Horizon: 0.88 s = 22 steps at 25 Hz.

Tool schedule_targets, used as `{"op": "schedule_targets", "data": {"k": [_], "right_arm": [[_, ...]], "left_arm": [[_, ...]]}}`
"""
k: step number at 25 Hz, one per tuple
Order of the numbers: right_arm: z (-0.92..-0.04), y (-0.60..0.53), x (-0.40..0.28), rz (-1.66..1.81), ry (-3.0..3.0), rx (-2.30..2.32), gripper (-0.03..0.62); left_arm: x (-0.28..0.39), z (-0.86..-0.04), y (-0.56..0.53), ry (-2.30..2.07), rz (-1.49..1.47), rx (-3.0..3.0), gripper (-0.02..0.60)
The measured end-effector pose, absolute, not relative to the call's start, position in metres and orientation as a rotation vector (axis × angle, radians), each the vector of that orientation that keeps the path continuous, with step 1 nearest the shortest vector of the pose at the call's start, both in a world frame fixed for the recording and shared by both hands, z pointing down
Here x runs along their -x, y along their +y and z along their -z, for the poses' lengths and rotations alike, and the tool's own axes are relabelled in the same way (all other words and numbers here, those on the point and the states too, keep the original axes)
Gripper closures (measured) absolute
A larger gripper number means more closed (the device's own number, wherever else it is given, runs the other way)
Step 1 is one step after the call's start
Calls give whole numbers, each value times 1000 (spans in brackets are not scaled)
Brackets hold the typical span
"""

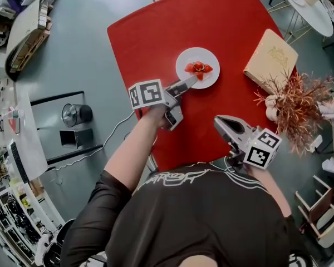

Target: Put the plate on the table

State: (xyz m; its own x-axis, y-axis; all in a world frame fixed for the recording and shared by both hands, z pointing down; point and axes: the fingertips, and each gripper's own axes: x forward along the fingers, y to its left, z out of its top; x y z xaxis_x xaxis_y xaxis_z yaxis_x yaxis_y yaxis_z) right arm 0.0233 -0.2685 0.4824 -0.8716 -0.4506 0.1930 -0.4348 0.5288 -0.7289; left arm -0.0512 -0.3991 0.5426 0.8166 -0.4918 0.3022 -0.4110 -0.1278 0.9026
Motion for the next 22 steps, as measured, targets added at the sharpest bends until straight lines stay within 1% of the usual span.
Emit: {"op": "schedule_targets", "data": {"k": [7, 16, 22], "right_arm": [[-482, -264, -26, 1295, 2737, 780, 586], [-482, -263, -31, 1297, 2734, 783, 586], [-483, -260, -33, 1311, 2723, 781, 586]], "left_arm": [[47, -546, -390, -743, -152, -1915, 252], [49, -564, -373, -777, -539, -2111, 252], [51, -569, -368, -785, -683, -2174, 252]]}}
